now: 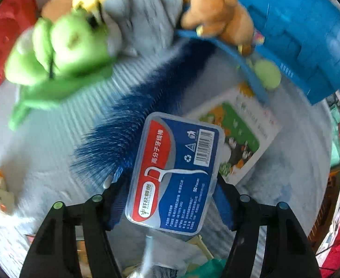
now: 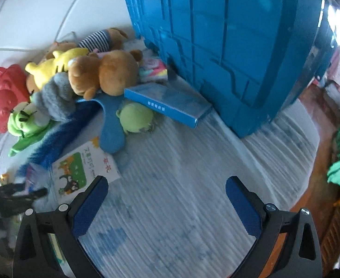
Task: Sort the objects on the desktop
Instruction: 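Grasp the blue-white floss box with left tool while right tool grasps the green ball plush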
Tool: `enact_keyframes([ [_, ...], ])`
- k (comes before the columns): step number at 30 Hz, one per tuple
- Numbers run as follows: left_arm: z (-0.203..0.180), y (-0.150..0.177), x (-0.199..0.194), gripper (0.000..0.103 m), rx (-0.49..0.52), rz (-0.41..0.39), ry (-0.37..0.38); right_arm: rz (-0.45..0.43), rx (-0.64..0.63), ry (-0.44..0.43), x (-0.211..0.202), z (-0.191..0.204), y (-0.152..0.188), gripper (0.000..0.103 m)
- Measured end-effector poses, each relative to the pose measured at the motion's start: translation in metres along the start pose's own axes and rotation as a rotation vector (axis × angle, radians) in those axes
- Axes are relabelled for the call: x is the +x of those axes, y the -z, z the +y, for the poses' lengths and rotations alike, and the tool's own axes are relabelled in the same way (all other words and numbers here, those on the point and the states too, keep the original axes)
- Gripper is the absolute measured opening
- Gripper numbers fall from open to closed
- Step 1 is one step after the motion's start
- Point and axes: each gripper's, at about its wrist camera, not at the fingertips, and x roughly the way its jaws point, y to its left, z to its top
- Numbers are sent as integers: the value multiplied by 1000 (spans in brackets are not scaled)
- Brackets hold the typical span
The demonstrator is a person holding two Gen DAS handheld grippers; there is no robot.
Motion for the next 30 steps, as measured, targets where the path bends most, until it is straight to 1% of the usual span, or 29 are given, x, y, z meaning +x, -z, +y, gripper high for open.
enact_keyframes([
  [3,13,-13,-24,65,-26,-62,-16,14,-2,-7,17,9,-6,103],
  [4,18,-19,-33,65,-36,-94,-30,21,-3,-10,26,14,-10,102],
  [6,24,-30,-47,65,-55,-147,-57,31,-7,-24,45,22,-19,89],
  [8,27,-39,-59,65,-72,-190,-74,35,-14,-48,65,32,-31,89],
  [10,31,-49,-62,65,-82,-208,-89,35,-25,-54,85,40,-43,89],
  [14,40,-64,-49,65,-105,-203,-111,21,-24,-53,120,50,-68,89],
  [17,46,-68,-36,65,-120,-186,-120,33,-20,-62,142,53,-79,89],
  [23,52,-69,-18,65,-139,-161,-133,56,-51,-68,165,62,-78,89],
  [25,53,-69,-15,65,-144,-154,-137,63,-62,-68,168,63,-78,83],
  [26,54,-69,-14,65,-147,-151,-139,66,-68,-68,170,64,-77,72],
  [27,54,-69,-13,65,-148,-149,-140,69,-73,-69,171,65,-77,68],
  [30,54,-68,-13,65,-152,-148,-138,70,-92,-65,164,67,-74,66],
])
